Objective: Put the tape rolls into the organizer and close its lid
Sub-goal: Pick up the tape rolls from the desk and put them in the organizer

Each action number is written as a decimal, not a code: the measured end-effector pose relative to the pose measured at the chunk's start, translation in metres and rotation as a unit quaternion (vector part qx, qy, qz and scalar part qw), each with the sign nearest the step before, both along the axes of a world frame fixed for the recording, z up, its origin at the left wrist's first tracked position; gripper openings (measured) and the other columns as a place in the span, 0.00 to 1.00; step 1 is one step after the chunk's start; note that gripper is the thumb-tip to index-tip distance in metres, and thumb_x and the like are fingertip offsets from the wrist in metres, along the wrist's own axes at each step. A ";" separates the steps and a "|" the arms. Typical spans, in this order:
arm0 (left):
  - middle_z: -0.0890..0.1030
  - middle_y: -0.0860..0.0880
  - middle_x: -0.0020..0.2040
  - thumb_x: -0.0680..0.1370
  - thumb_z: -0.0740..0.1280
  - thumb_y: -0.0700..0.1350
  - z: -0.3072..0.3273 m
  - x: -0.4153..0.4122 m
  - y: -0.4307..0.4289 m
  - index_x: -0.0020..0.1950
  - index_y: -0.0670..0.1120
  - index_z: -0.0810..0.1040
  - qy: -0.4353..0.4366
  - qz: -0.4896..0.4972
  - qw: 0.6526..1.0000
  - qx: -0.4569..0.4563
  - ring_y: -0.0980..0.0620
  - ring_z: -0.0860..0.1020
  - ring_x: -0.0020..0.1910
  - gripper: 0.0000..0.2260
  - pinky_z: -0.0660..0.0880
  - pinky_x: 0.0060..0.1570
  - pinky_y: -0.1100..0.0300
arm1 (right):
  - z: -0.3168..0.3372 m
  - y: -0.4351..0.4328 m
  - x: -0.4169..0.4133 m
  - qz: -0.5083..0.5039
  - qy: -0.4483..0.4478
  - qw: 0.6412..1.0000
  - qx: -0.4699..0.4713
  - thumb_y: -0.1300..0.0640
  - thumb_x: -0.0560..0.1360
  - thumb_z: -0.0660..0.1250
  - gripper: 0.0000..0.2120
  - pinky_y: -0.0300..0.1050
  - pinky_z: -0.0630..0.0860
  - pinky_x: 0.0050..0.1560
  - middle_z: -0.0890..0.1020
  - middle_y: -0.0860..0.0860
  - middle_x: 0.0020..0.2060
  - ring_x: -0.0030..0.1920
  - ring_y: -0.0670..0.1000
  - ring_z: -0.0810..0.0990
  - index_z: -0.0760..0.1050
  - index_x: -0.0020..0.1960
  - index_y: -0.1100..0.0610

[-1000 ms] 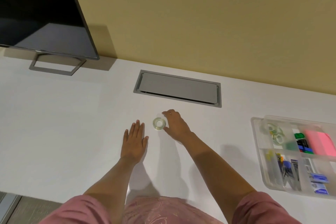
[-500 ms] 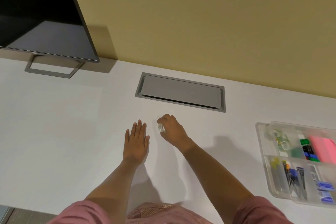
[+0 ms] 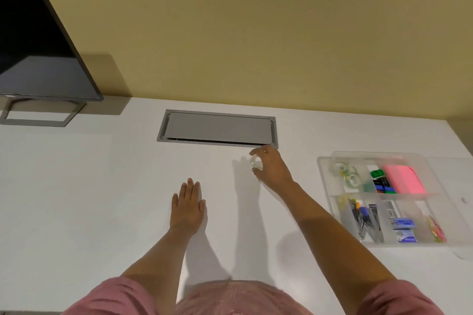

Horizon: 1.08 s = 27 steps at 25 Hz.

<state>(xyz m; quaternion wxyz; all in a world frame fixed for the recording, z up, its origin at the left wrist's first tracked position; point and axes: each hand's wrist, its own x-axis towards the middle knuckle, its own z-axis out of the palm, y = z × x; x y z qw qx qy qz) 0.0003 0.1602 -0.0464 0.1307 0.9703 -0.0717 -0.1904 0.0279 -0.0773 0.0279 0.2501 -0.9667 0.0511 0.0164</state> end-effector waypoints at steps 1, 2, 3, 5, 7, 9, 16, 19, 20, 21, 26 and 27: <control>0.42 0.47 0.79 0.83 0.47 0.49 0.001 -0.003 -0.010 0.78 0.46 0.43 0.003 -0.001 1.000 0.001 0.49 0.43 0.78 0.24 0.45 0.77 0.50 | 0.002 -0.018 -0.007 -0.013 -0.004 1.000 -0.003 0.63 0.71 0.70 0.19 0.53 0.76 0.58 0.73 0.56 0.63 0.64 0.57 0.71 0.74 0.62 0.56; 0.42 0.47 0.79 0.83 0.47 0.48 0.001 -0.007 -0.021 0.78 0.46 0.44 0.005 -0.003 1.000 0.003 0.48 0.43 0.78 0.24 0.45 0.77 0.50 | 0.004 -0.037 -0.015 -0.024 -0.007 1.000 -0.009 0.63 0.71 0.70 0.19 0.53 0.77 0.57 0.73 0.56 0.63 0.63 0.57 0.71 0.74 0.62 0.56; 0.42 0.47 0.79 0.83 0.47 0.48 0.002 -0.011 -0.034 0.77 0.46 0.44 0.006 -0.004 1.000 0.003 0.48 0.44 0.78 0.24 0.46 0.77 0.50 | 0.005 -0.056 -0.022 -0.033 -0.009 0.999 -0.014 0.64 0.71 0.69 0.19 0.53 0.77 0.56 0.73 0.57 0.62 0.62 0.58 0.71 0.74 0.61 0.56; 0.42 0.47 0.79 0.83 0.48 0.48 0.003 -0.020 -0.065 0.77 0.46 0.44 0.004 -0.011 1.000 0.001 0.48 0.44 0.78 0.24 0.47 0.77 0.49 | 0.006 -0.096 -0.037 -0.047 -0.014 0.999 -0.023 0.64 0.71 0.69 0.19 0.54 0.77 0.53 0.73 0.59 0.60 0.60 0.60 0.72 0.74 0.61 0.57; 0.43 0.47 0.79 0.83 0.48 0.48 0.004 -0.032 -0.099 0.78 0.46 0.44 0.002 -0.017 1.000 -0.003 0.48 0.45 0.78 0.24 0.47 0.77 0.49 | 0.006 -0.135 -0.050 -0.063 -0.012 0.997 -0.037 0.64 0.71 0.68 0.20 0.52 0.76 0.53 0.73 0.60 0.60 0.60 0.60 0.72 0.73 0.62 0.58; 0.42 0.47 0.79 0.83 0.48 0.48 0.004 -0.045 -0.134 0.78 0.46 0.45 -0.002 -0.021 1.000 -0.001 0.48 0.45 0.78 0.24 0.47 0.77 0.49 | 0.004 -0.171 -0.063 -0.088 -0.007 0.995 -0.042 0.64 0.71 0.68 0.21 0.52 0.75 0.55 0.72 0.60 0.62 0.61 0.60 0.71 0.71 0.64 0.59; 0.45 0.46 0.79 0.83 0.49 0.48 0.000 -0.075 -0.233 0.78 0.45 0.47 -0.025 -0.033 0.999 -0.008 0.47 0.47 0.78 0.24 0.49 0.76 0.48 | -0.010 -0.258 -0.092 -0.085 0.025 0.995 -0.041 0.64 0.71 0.69 0.23 0.51 0.72 0.60 0.72 0.61 0.62 0.62 0.61 0.70 0.69 0.64 0.62; 0.45 0.45 0.79 0.83 0.50 0.48 -0.001 -0.084 -0.258 0.78 0.45 0.48 -0.026 -0.036 0.999 -0.013 0.47 0.47 0.78 0.24 0.49 0.76 0.48 | -0.016 -0.269 -0.095 -0.043 0.043 0.997 -0.048 0.62 0.72 0.68 0.22 0.50 0.72 0.60 0.71 0.60 0.63 0.63 0.60 0.70 0.69 0.65 0.61; 0.45 0.45 0.79 0.83 0.50 0.48 -0.002 -0.085 -0.264 0.78 0.45 0.47 -0.025 -0.036 0.999 -0.013 0.47 0.47 0.78 0.24 0.49 0.76 0.48 | -0.017 -0.271 -0.095 -0.028 0.047 0.997 -0.051 0.62 0.73 0.68 0.22 0.50 0.73 0.59 0.71 0.60 0.63 0.63 0.59 0.70 0.69 0.66 0.61; 0.45 0.45 0.79 0.83 0.50 0.48 -0.003 -0.085 -0.268 0.78 0.45 0.48 -0.024 -0.036 0.999 -0.014 0.46 0.47 0.78 0.24 0.49 0.76 0.48 | -0.019 -0.271 -0.093 -0.013 0.052 0.997 -0.054 0.61 0.73 0.68 0.23 0.50 0.73 0.58 0.71 0.59 0.63 0.63 0.59 0.70 0.68 0.66 0.61; 0.46 0.46 0.79 0.82 0.48 0.50 -0.005 -0.081 -0.282 0.77 0.46 0.49 -0.022 -0.030 0.999 -0.008 0.47 0.48 0.78 0.24 0.49 0.76 0.48 | -0.024 -0.268 -0.082 0.060 0.079 0.993 -0.059 0.61 0.72 0.69 0.23 0.51 0.74 0.58 0.71 0.57 0.64 0.64 0.57 0.68 0.68 0.66 0.59; 0.46 0.47 0.79 0.82 0.46 0.51 -0.004 -0.078 -0.283 0.77 0.47 0.49 -0.019 -0.026 0.999 -0.004 0.48 0.48 0.78 0.24 0.48 0.76 0.49 | -0.024 -0.267 -0.079 0.075 0.089 0.992 -0.058 0.61 0.72 0.70 0.24 0.51 0.74 0.58 0.71 0.57 0.64 0.64 0.57 0.68 0.68 0.66 0.59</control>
